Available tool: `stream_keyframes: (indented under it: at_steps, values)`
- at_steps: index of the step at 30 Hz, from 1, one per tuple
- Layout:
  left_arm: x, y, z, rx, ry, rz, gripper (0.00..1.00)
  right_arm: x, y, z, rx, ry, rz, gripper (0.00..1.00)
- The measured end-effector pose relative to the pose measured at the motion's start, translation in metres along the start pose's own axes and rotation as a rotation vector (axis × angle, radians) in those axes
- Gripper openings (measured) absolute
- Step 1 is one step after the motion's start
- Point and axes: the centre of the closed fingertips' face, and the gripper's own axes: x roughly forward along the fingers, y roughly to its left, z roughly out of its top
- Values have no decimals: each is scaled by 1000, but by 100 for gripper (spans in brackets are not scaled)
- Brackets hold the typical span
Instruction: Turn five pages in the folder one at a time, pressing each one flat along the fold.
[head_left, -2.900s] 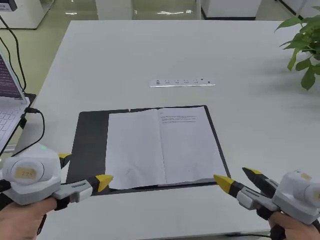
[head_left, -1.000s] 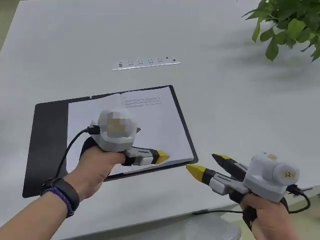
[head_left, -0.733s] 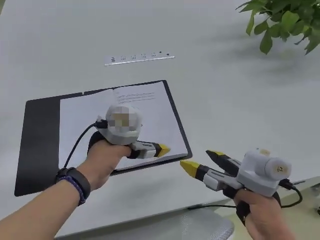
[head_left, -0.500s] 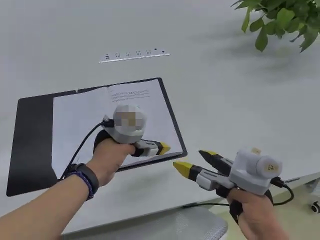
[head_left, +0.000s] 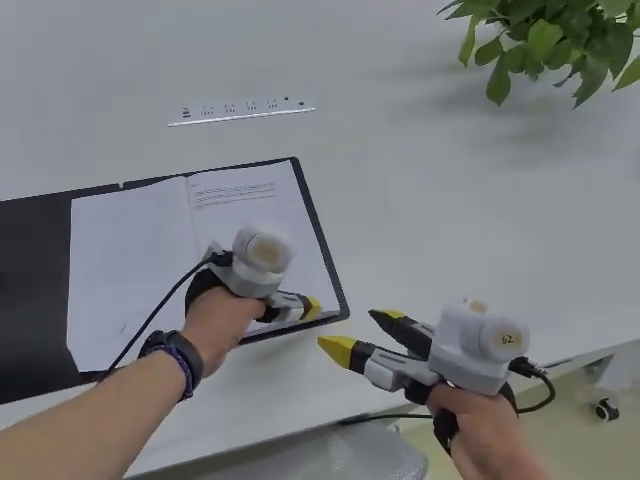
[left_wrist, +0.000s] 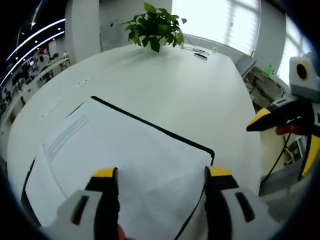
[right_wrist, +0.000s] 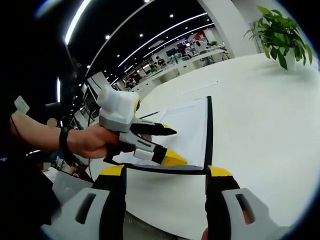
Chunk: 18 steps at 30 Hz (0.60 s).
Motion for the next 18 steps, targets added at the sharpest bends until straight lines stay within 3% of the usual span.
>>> stream_keyframes:
  at_steps: [2, 9, 18]
  values:
    - [2, 1, -4, 8, 5, 6, 68, 0, -1, 0, 2, 1, 0, 62]
    - [0, 3, -2, 10, -20, 7, 67, 4, -5, 2, 23, -12, 0, 60]
    - [-3, 8, -2, -40, -49, -6, 60, 17, -12, 12, 46, -30, 8, 58]
